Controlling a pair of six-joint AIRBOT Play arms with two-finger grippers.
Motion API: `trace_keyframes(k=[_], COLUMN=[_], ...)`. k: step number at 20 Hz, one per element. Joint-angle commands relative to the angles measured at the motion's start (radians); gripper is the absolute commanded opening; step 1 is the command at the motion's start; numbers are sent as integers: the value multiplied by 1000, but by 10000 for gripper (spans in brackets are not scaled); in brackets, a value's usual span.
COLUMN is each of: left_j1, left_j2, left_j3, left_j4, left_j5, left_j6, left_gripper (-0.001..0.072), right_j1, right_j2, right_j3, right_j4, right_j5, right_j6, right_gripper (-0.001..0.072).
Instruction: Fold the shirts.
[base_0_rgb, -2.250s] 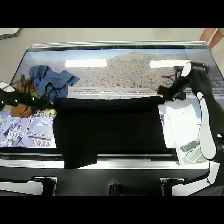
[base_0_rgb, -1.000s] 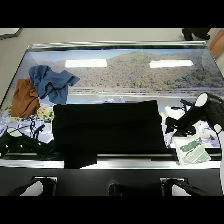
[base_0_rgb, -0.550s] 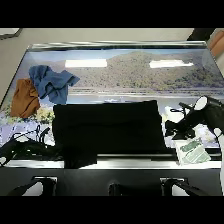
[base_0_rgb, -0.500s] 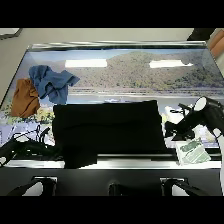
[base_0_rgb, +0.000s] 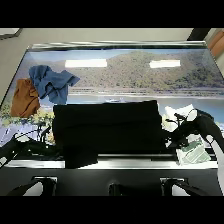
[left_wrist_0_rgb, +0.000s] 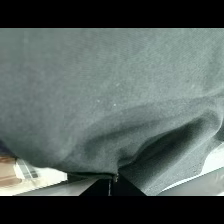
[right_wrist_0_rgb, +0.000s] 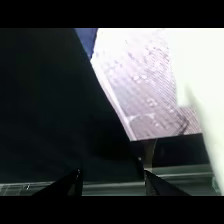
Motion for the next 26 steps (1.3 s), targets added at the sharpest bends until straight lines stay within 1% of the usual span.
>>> trace_keyframes(k=[1,4,5,6,7,8,10,11,13,15,18,21,23,24,26], left_j1=[0,0,0,0,0,1,1,1,0,0,-9,-40,-51,-51,-50], left_j2=[8,11,11,11,15,27,76,106,139,110,-36,-256,-381,-430,-501], left_j3=[1,1,1,4,16,42,128,182,314,442,628,788,857,877,900], left_j4=[2,2,2,2,2,3,26,43,89,96,92,86,85,85,85], left_j5=[-3,-3,-3,-4,-18,-42,-95,-113,-128,-127,-126,-126,-134,-135,-134], left_j6=[3,4,4,5,24,47,50,27,-48,-66,-72,-73,-98,-107,-106], left_gripper=[31,32,32,32,31,31,31,30,28,28,28,29,30,31,31], right_j1=[0,0,0,0,0,0,0,0,0,1,1,38,82,97,106], right_j2=[-43,-91,-100,-105,-104,-103,-90,-76,-53,-63,-150,-314,-413,-454,-493], right_j3=[-12,-12,-12,-11,-9,3,58,98,195,319,484,623,695,720,730], right_j4=[21,32,42,52,63,70,71,72,75,80,89,103,102,96,104], right_j5=[-51,-50,-50,-51,-49,-31,14,18,23,9,-45,-85,-114,-126,-150], right_j6=[4,3,3,4,3,-2,-28,-30,-22,-11,11,11,16,53,83], right_gripper=[491,489,421,183,39,37,36,35,35,34,34,35,37,37,38])
